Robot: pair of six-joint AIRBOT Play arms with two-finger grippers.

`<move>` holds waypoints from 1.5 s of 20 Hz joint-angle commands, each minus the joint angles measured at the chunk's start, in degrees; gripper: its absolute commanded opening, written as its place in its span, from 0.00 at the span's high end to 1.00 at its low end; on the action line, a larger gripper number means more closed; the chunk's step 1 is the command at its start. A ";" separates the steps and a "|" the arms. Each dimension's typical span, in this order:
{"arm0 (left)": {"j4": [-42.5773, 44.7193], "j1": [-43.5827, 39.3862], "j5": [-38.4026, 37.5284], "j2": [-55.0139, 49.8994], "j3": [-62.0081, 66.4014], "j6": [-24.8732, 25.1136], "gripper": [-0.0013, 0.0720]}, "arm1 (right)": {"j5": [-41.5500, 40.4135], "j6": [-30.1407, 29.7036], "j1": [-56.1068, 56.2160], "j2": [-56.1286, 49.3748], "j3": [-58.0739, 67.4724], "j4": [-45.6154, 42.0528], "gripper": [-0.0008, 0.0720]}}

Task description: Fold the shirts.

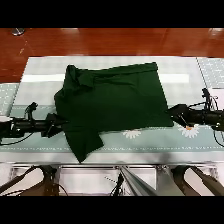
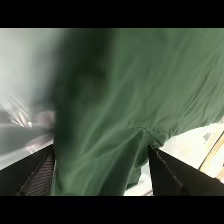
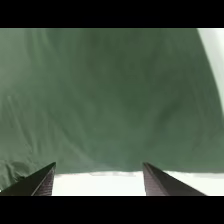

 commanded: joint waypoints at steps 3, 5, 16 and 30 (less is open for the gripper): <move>0.15 -5.27 1.49 -1.09 0.52 1.44 0.94 | -1.60 3.61 -8.13 0.24 3.19 -1.44 0.14; 0.09 -4.79 0.48 -1.09 1.77 1.64 0.94 | 0.55 7.76 -9.90 0.20 2.64 -11.17 0.14; 0.07 -4.74 0.17 -1.05 3.78 1.62 0.94 | 0.48 2.71 -9.73 -12.20 -1.49 -3.61 0.14; -12.07 -6.29 -3.93 3.37 20.04 1.64 0.94 | 6.36 4.79 10.78 -16.35 29.90 -0.55 0.96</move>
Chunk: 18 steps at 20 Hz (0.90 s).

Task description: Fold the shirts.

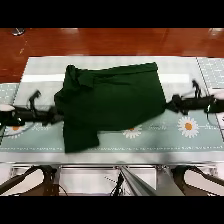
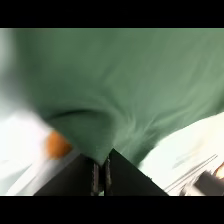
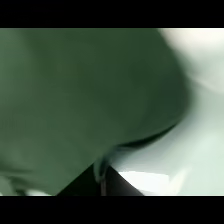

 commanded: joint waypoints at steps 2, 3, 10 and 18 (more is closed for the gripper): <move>-16.28 -0.92 1.33 5.22 24.85 -0.07 0.94 | 6.03 7.32 4.59 2.12 29.83 -3.06 0.96; -16.39 -1.11 3.43 5.84 34.03 -1.38 0.94 | 6.16 10.14 5.25 2.16 39.12 -5.99 0.96; 7.04 -1.11 -15.52 6.51 86.68 -18.60 0.95 | 13.49 12.72 6.40 12.72 72.61 -12.35 0.96; 36.72 -16.00 -18.82 30.80 79.49 -20.85 0.94 | 19.58 13.35 6.36 34.80 71.36 -26.97 0.96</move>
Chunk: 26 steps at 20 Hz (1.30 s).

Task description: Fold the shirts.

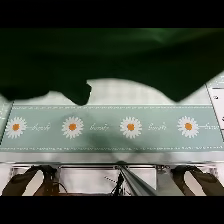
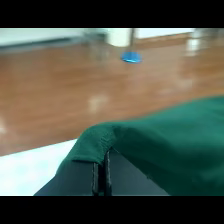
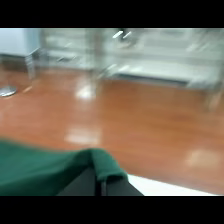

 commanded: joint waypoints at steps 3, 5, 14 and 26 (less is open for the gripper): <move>24.50 -19.61 -4.37 11.19 -7.06 -1.14 0.94 | 6.97 2.23 0.04 7.91 0.52 -7.23 0.96; 31.69 -23.39 -7.78 10.51 -9.14 -1.18 0.94 | 11.61 2.80 0.04 7.72 -0.44 -8.04 0.96; 38.42 -23.58 7.67 -5.05 -37.42 -5.35 0.94 | 2.23 0.94 0.09 5.20 -42.25 -8.17 0.96; 28.30 -17.42 25.81 -47.23 -28.83 -16.76 0.94 | -21.90 -3.52 0.09 -40.59 -37.55 4.00 0.96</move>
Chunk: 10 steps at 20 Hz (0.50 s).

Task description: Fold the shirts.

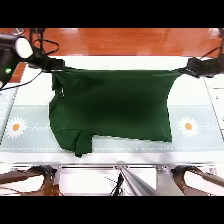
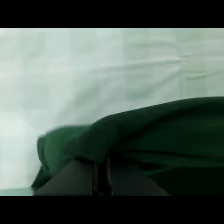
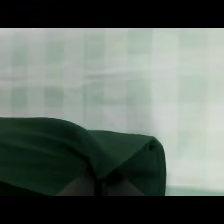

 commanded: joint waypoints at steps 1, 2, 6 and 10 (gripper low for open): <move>-9.16 3.56 3.32 -10.80 5.38 -2.03 0.94 | -3.76 -0.46 0.02 -14.25 7.30 5.22 0.96; -11.69 4.48 3.87 -12.63 6.73 -2.01 0.94 | -3.82 -0.46 0.00 -17.18 9.22 6.40 0.96; -21.09 7.48 4.59 -17.51 9.22 0.39 0.94 | -3.93 0.55 0.00 -25.79 14.67 6.36 0.96; -26.10 8.00 0.26 -17.77 9.66 9.14 0.94 | -2.01 -0.17 -0.02 -27.39 14.69 6.58 0.96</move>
